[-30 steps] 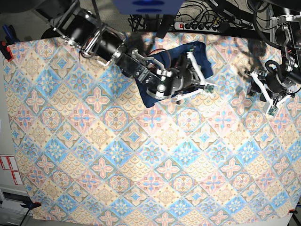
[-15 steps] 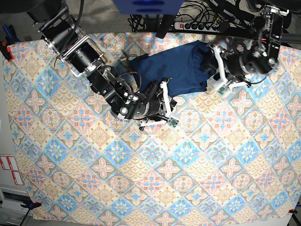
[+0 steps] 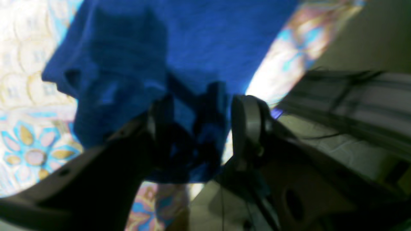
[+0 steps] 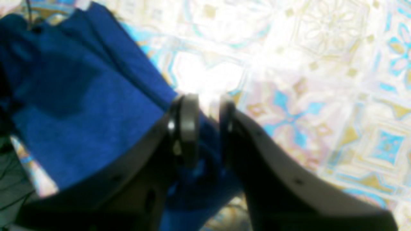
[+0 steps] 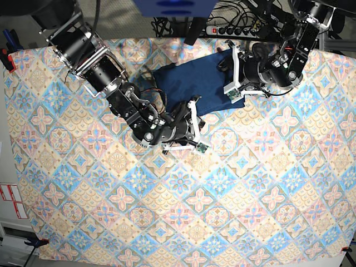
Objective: Fold the T-shirt properly
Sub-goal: 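Press and square the folded bundle between both grippers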
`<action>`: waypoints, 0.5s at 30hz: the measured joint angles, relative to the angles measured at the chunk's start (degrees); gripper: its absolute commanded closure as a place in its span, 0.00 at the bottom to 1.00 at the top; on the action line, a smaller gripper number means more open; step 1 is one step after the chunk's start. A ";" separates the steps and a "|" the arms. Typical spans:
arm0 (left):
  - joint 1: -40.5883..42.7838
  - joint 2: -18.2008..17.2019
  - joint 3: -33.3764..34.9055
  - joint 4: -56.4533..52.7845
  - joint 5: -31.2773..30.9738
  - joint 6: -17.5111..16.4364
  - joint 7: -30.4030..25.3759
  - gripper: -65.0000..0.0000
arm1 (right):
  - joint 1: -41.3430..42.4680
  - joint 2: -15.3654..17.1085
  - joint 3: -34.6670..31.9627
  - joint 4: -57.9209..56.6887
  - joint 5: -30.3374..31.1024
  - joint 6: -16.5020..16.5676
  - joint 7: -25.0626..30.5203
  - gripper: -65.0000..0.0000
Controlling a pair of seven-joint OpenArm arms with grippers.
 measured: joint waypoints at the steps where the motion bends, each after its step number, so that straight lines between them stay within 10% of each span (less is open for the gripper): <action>1: 0.13 -0.02 0.15 -0.52 1.22 0.02 0.02 0.58 | -0.15 -0.26 -0.09 -0.63 0.07 0.02 -0.04 0.83; 10: -3.61 0.02 0.42 -5.18 8.02 -0.02 -0.20 0.58 | -0.35 -1.70 -0.35 -8.79 0.02 -0.04 0.20 0.83; 15: -7.34 0.15 0.83 -11.47 9.07 -0.20 -0.46 0.58 | 0.17 2.67 -4.61 -6.97 1.42 0.17 1.64 0.83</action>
